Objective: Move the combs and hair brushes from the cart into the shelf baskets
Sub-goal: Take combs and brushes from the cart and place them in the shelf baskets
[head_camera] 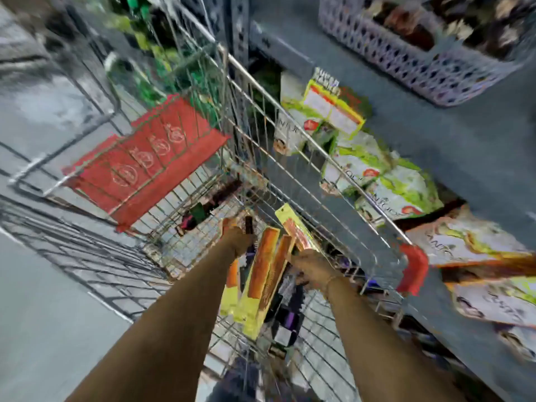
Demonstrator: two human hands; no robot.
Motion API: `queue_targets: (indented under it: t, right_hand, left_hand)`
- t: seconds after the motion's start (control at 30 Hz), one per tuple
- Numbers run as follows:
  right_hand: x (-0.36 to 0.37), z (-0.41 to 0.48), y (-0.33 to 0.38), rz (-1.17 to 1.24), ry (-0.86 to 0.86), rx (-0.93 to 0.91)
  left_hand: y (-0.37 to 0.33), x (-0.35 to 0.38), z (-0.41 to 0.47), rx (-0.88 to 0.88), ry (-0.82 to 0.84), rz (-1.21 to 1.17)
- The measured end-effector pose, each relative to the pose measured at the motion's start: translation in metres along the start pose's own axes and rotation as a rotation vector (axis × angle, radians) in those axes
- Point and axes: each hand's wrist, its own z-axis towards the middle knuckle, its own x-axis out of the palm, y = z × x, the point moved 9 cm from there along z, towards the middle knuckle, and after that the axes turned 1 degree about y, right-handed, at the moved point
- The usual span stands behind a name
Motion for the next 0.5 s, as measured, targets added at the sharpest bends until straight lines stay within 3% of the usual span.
queue_targets:
  t: [0.07, 0.13, 0.2, 0.4, 0.5]
  right_hand:
    - [0.010, 0.021, -0.011, -0.056, -0.044, 0.049]
    - [0.023, 0.034, -0.027, -0.089, -0.062, 0.132]
    - [0.040, 0.048, -0.042, -0.142, -0.031, 0.174]
    - [0.057, 0.058, -0.061, -0.004, -0.007, 0.202]
    - [0.056, 0.051, -0.064, 0.062, 0.030, 0.210]
  left_hand:
    - [0.008, 0.016, 0.019, -0.015, 0.041, 0.260]
    - [0.020, 0.029, 0.029, -0.020, 0.026, 0.376]
    - [0.031, 0.045, 0.038, -0.052, 0.021, 0.385]
    - [0.046, 0.061, 0.051, -0.070, -0.052, 0.189]
    - [0.053, 0.069, 0.055, -0.137, 0.101, 0.123]
